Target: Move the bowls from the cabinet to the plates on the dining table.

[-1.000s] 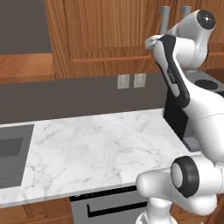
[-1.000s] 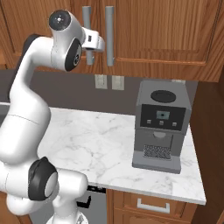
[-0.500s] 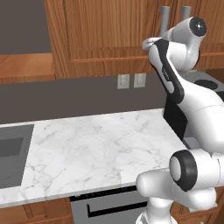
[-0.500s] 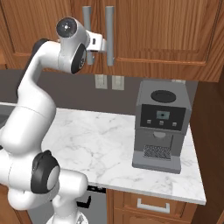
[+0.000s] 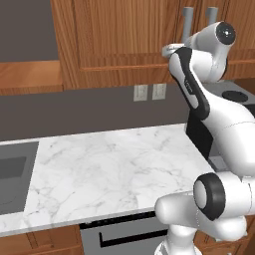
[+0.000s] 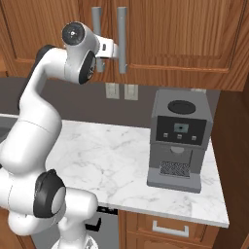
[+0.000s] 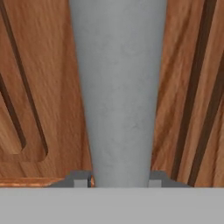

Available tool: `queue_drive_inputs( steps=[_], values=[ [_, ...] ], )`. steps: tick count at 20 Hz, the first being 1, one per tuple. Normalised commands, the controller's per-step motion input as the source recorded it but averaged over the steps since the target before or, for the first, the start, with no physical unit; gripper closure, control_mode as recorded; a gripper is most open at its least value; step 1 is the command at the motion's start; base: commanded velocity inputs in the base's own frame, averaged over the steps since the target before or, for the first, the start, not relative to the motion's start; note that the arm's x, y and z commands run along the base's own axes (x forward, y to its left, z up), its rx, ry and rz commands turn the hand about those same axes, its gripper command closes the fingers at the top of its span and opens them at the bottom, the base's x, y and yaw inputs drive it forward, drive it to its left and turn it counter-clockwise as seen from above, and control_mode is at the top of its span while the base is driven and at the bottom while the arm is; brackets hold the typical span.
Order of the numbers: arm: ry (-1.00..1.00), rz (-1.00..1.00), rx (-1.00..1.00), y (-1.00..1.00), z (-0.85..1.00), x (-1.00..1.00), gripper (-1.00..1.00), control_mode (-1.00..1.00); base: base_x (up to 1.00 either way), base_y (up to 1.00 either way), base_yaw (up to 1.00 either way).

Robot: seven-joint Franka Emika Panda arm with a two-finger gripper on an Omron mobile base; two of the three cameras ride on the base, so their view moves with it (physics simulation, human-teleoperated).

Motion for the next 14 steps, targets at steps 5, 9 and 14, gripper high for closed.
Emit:
queue_drive_inputs(
  steps=[5, 9, 14],
  values=[
    [0.00, -0.01, 0.00, -0.01, 0.28, -0.14, 1.00, -1.00, 0.00, 0.00, 0.00],
    [-0.02, 0.00, 0.00, -0.09, 0.48, -0.42, 1.00, -1.00, 0.00, 0.00, 0.00],
    [-0.08, 0.00, 0.00, -0.13, 0.50, -0.60, 1.00, -1.00, 0.00, 0.00, 0.00]
  ],
)
